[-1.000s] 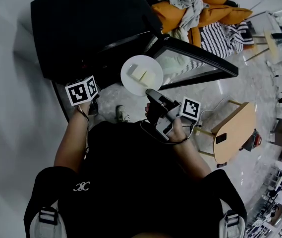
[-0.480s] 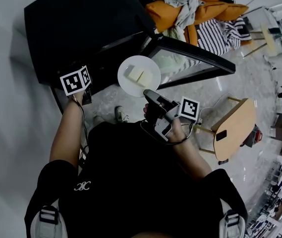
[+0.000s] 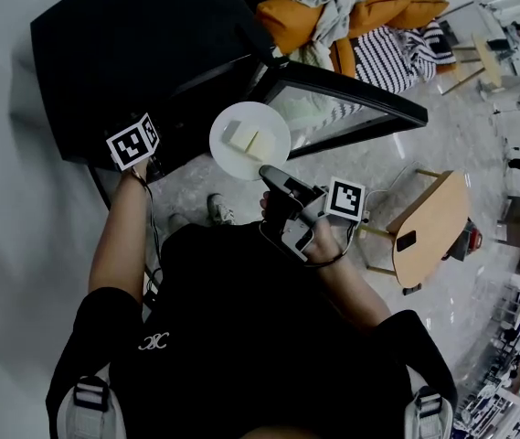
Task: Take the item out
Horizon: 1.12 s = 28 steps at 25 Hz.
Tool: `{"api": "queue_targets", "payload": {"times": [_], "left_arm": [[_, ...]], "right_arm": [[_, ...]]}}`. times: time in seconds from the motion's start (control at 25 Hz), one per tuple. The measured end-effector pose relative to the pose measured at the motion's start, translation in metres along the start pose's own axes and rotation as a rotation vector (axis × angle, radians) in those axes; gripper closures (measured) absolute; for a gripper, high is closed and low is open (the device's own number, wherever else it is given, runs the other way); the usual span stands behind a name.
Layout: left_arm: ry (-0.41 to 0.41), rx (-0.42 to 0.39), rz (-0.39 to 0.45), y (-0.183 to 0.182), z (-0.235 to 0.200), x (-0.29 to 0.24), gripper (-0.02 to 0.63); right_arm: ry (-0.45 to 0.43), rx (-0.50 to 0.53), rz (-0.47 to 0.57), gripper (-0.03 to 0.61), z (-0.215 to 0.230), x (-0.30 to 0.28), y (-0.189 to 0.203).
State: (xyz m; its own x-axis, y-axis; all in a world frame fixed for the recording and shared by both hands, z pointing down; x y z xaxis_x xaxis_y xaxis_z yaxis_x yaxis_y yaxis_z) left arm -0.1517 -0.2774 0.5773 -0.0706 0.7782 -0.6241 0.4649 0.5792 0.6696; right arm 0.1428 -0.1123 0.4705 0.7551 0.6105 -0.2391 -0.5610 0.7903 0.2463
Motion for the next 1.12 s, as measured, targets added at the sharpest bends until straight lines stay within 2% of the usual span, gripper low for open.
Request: {"api": "queue_targets", "payload": {"times": [0.24,0.4,0.56,0.8,1.0,1.12], "left_arm": [[0.001,-0.019,0.051,-0.006,0.005,0.000,0.612],[0.052,-0.096,0.031,0.006,0.020,0.009,0.612],[0.118,-0.149,0.004,0.035,0.033,0.025,0.612],[0.231,-0.196,-0.035,0.070,0.046,0.078,0.612],[0.284,-0.185,-0.035,0.075,0.042,0.138,0.612],[0.312,-0.205,-0.016,0.071,0.052,0.144,0.612]], "right_arm": [[0.001,0.013,-0.003,0.558,0.000,0.009,-0.001],[-0.004,0.015,-0.002,0.558,-0.001,0.011,0.000],[-0.016,0.017,0.001,0.558,-0.001,0.008,0.001],[-0.037,-0.002,0.022,0.558,-0.002,0.009,0.004],[-0.053,0.003,0.015,0.558,-0.019,0.018,0.025],[-0.072,0.023,0.007,0.558,-0.016,0.015,0.021]]}}
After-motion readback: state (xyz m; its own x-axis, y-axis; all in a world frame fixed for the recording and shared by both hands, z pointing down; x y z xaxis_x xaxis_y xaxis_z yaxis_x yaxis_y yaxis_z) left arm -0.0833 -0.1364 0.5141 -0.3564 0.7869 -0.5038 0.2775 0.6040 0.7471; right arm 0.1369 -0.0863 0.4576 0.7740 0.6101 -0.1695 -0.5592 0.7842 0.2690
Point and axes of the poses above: the fingertips, and each gripper's own axes: x backward along the fingers, z to its right, y out of its underside, the point moved 3 cm from there along x, backward along the fingers, and after that the axes turned 15 degrees about x, right-handed, at the moved point
